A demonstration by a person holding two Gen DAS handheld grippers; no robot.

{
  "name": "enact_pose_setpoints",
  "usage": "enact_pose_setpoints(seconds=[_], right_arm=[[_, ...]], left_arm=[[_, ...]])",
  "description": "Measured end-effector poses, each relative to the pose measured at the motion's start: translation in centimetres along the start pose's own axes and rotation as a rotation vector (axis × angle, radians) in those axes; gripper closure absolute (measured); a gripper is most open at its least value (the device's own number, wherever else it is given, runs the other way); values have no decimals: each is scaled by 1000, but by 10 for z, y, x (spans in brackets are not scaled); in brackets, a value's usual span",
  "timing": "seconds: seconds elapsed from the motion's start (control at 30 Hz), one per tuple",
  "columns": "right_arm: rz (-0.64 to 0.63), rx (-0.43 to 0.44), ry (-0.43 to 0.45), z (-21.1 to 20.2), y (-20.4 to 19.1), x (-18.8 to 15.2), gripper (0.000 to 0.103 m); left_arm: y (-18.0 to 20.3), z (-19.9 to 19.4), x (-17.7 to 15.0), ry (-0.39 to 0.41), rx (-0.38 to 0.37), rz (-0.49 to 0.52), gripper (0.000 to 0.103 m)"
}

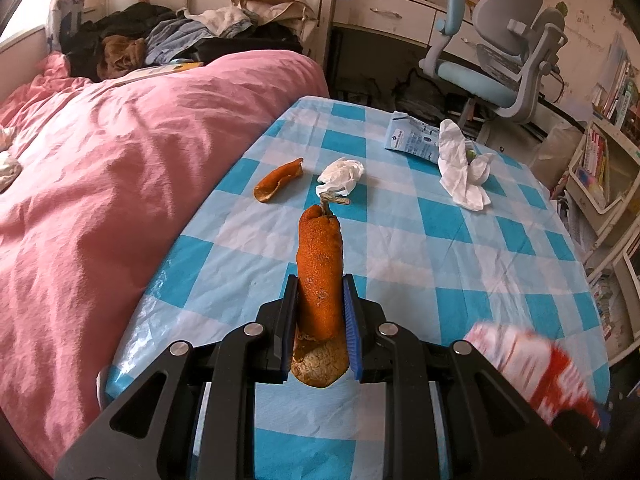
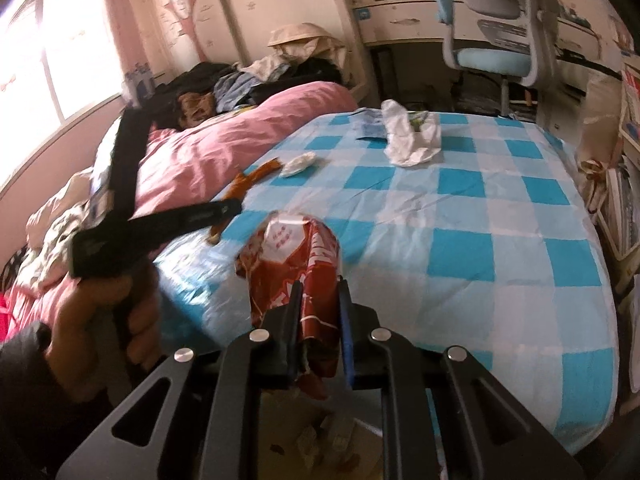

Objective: Collect trash
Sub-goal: 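Carry the bag and scrap to the bucket and open both tools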

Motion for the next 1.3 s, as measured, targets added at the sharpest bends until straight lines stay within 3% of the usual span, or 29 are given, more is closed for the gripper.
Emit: enact_pose_setpoints(seconds=[0.4,0.9,0.97,1.03,1.3], right_arm=[[-212,-3,-94,-16,-42,-55,86],[-360,-19,-267,3,-51,-113,86],[-347,-47,-318,11,-43,-122,82],[-328,-82,-329,13,-34,-125,65],[-247,-120,-254,-7,-17,-110,50]], left_arm=[[-8,-19,-7,25,-23,-14,84],[-4,-56,-47,8,-86,-36,84],[-2,-59,-53,1,-89,-34,83],[3,-62,-61,-8,-87,-18,84],[28,-72,-96,-51,-92,77,84]])
Point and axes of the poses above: each gripper's, at about its wrist camera, not at the fingertips, and z roughly the way its jaws point, y to its right, x to its top, the point moved 10 cm from there along z, roughly the way its jaws point, and after that the axes turned 2 degrees about x, right-handed, at the moved point
